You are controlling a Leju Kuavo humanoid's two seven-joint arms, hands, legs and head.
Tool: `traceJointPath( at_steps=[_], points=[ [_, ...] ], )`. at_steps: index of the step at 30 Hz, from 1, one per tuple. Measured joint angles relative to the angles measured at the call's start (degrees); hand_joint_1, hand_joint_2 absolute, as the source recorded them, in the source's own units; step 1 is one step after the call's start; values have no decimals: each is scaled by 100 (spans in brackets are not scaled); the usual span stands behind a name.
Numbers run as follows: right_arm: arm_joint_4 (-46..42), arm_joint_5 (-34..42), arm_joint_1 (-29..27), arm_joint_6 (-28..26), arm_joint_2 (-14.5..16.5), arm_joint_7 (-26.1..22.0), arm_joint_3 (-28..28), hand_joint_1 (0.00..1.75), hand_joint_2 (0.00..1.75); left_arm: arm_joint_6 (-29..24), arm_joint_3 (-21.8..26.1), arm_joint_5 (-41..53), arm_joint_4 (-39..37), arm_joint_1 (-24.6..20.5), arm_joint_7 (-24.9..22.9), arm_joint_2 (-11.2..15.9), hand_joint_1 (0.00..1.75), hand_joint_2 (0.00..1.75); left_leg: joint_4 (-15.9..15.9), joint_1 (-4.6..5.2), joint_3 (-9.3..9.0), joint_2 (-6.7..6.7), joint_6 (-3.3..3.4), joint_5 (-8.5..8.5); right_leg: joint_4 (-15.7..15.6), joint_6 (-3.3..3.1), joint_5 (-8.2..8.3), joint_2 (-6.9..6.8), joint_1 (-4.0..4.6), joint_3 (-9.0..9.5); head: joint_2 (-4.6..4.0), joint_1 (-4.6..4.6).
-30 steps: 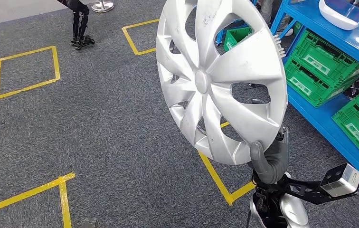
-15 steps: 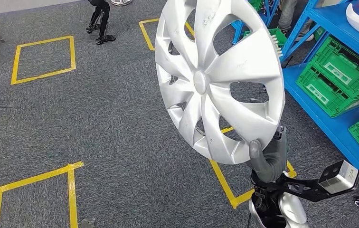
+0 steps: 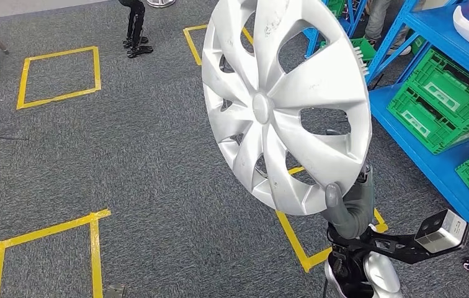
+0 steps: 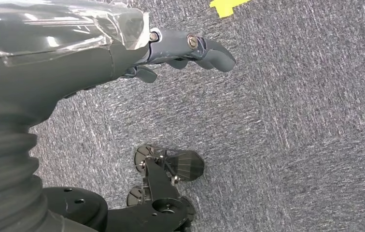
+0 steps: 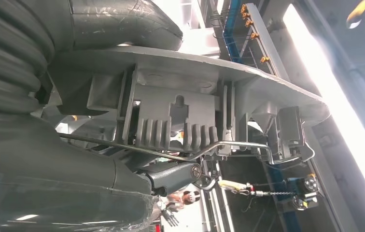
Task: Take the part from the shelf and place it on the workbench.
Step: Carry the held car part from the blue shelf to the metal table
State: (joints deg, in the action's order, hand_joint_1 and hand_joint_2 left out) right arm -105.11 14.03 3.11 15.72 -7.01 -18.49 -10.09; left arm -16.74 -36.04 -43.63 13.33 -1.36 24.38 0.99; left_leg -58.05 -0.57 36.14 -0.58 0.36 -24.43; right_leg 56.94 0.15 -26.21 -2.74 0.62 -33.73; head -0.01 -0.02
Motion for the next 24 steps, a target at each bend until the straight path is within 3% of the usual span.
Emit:
traceJointPath(
  at_steps=[3,5,8,9,10,11,13,14,15,16,19,20,21,24],
  points=[
    [-3,3,1,15,17,-1,2,175,175,9,-1,0,0,-5,0,11,0,175,101,-12,-65,13,80,17,-63,46,21,-12,-19,36,0,-3],
    [-8,4,0,29,26,-4,8,175,175,10,-1,-1,0,-24,2,8,0,175,303,-50,-206,35,158,86,104,50,-71,82,-34,-21,-1,2],
    [-10,10,-9,49,27,-17,26,175,175,10,-1,-1,0,-69,4,7,0,175,410,-80,-291,74,172,125,1171,44,-472,248,-128,-564,-1,9],
    [-9,11,-24,52,27,-16,29,175,175,10,-1,-1,0,-73,4,7,0,175,407,-91,-295,96,152,115,1445,82,-541,260,-178,-725,-1,9],
    [-8,10,-42,52,27,-14,32,175,175,10,-1,-2,0,-72,4,7,0,175,400,-108,-302,121,120,99,1494,149,-514,261,-231,-777,-1,8],
    [-7,10,-58,52,27,-11,35,175,175,10,-1,-2,0,-70,4,7,0,175,385,-133,-310,148,77,76,1308,240,-394,260,-287,-713,-1,8],
    [-1,10,-75,52,28,-11,43,175,175,10,0,-2,-2,-68,4,24,0,175,313,-188,-310,201,-53,0,561,431,-62,278,-386,-377,-1,12],
    [3,10,-79,52,31,-11,44,175,175,10,-1,-2,-4,-68,4,34,0,175,252,-202,-291,220,-122,-40,272,466,39,300,-406,-243,-1,12],
    [8,11,-85,53,33,-10,44,175,175,10,-1,-2,-7,-66,5,44,0,175,201,-209,-269,237,-180,-72,131,457,71,319,-406,-172,0,8],
    [13,11,-92,53,37,-9,44,175,175,9,-2,-2,-10,-60,7,51,0,175,171,-213,-249,248,-219,-88,141,408,35,338,-381,-169,0,6],
    [8,-2,-118,47,41,-10,54,175,175,4,-4,9,-15,-50,17,33,0,175,112,-259,-202,221,-270,-132,171,259,-30,335,-341,-159,0,-4],
    [3,-9,-125,45,45,-13,63,175,175,1,-5,18,-16,-57,20,27,0,175,-44,-268,-101,170,-270,-176,165,210,-55,336,-328,-133,0,-9],
    [-4,-11,-128,44,54,-18,72,175,175,-2,-5,27,-16,-65,21,22,0,175,-327,-268,76,119,-263,-251,158,151,-88,337,-311,-94,0,-13],
    [-9,-24,-137,43,89,-20,86,175,175,-9,-8,35,-18,-67,23,21,0,175,-1576,-214,908,52,-192,-472,157,-12,-210,337,-208,42,0,-15]
  ],
)
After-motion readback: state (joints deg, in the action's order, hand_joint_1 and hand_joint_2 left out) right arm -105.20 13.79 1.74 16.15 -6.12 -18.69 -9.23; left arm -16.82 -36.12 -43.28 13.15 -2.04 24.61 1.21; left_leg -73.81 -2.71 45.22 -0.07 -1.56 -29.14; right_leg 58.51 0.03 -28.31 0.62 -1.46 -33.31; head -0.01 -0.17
